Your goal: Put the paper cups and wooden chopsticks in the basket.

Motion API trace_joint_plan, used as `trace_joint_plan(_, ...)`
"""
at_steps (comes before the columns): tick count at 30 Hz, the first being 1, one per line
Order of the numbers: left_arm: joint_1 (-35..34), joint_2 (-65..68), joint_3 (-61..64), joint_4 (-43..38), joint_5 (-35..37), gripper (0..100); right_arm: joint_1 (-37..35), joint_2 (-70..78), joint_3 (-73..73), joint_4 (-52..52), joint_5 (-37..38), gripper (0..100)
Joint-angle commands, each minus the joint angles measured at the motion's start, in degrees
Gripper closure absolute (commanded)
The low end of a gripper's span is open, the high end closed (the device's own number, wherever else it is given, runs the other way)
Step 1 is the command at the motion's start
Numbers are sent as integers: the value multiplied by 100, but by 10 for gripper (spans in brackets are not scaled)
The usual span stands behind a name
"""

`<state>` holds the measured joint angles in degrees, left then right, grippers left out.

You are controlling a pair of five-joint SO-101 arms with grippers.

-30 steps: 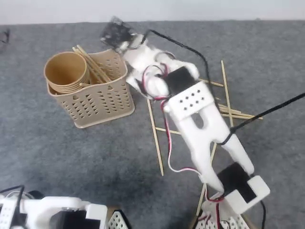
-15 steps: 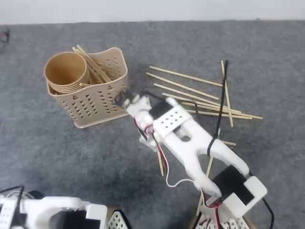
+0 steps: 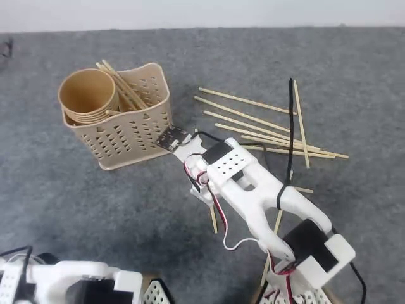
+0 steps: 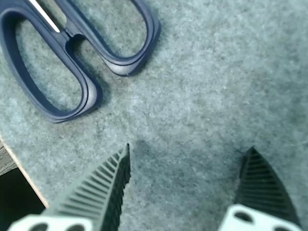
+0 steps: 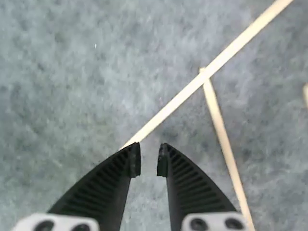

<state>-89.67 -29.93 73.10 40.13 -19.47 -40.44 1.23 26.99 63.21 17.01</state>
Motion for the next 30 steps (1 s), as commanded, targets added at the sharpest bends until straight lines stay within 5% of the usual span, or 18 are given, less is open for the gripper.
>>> trace_joint_plan(1, 35, -114, -13, -105, -53, 655, -22, -303, -35, -127, -35, 909)
trace_joint_plan(8, 35, -114, -13, -105, -53, 655, -189, 75, -35, -127, -35, 772)
trace_joint_plan(19, 44, -114, -13, -105, -53, 655, -198, 919, -273, -48, -35, 802)
trace_joint_plan(30, 44, -114, -13, -105, -53, 655, -163, 884, -290, -22, -35, 987)
